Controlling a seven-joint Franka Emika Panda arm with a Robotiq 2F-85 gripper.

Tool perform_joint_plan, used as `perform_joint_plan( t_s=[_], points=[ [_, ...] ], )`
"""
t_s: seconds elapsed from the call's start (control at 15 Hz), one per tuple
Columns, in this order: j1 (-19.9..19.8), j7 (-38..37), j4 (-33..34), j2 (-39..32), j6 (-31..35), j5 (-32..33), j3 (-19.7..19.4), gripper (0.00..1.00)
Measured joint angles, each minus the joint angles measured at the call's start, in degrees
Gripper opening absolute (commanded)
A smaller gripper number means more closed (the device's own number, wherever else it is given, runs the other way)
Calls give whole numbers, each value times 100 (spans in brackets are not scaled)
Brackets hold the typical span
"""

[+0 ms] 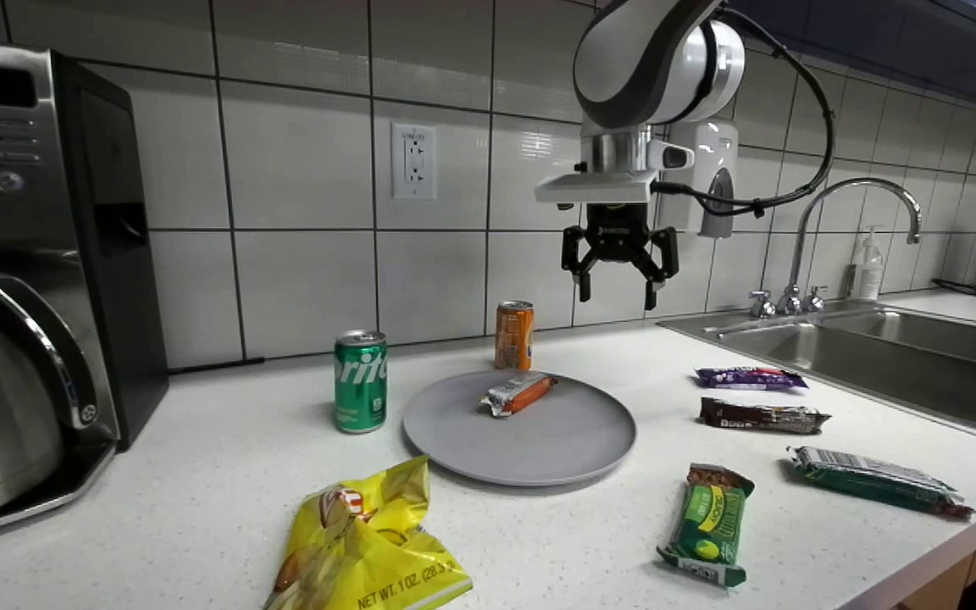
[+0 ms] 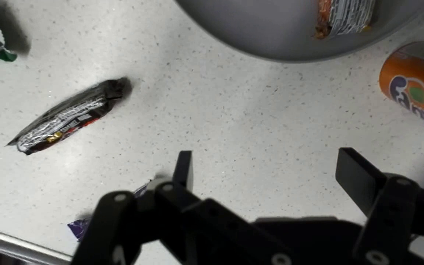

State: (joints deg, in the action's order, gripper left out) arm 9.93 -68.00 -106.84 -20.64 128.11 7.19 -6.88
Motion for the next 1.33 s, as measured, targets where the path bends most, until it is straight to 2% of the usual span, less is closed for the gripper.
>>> perform_joint_plan(
  t_s=[0.67,1.33],
  points=[
    [-30,-18,-16,-40,5,4,36,100],
    [-158,-1478,-41,-53,305,-8,-162,100]
  ],
)
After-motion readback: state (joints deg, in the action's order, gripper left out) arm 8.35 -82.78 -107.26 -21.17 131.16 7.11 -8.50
